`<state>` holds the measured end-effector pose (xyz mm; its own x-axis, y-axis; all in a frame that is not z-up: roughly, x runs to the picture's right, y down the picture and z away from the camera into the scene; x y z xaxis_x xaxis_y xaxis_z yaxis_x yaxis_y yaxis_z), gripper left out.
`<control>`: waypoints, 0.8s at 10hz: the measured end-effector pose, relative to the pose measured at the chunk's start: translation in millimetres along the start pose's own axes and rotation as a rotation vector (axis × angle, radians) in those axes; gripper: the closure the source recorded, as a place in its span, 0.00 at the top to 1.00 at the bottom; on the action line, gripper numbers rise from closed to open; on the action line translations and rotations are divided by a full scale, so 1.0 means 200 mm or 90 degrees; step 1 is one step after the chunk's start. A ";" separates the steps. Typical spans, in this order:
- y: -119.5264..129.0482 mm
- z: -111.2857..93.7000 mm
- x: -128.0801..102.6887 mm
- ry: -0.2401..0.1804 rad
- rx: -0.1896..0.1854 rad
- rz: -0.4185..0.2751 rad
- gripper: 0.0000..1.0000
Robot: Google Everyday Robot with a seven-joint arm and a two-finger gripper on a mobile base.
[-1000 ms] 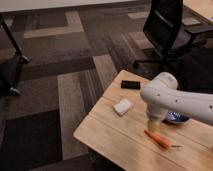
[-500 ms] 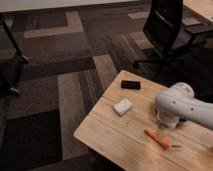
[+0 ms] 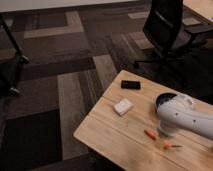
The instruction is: Place the pepper in the ceramic cup
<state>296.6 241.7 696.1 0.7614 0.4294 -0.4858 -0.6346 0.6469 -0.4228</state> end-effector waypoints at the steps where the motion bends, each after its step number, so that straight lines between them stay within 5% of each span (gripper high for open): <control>1: -0.01 0.02 0.05 0.001 -0.008 0.014 0.65; 6: -0.01 0.11 0.08 0.006 -0.061 -0.010 0.61; 8: -0.05 0.11 0.09 0.020 -0.051 -0.015 0.33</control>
<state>319.6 257.3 707.4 0.7723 0.3946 -0.4978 -0.6264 0.6035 -0.4934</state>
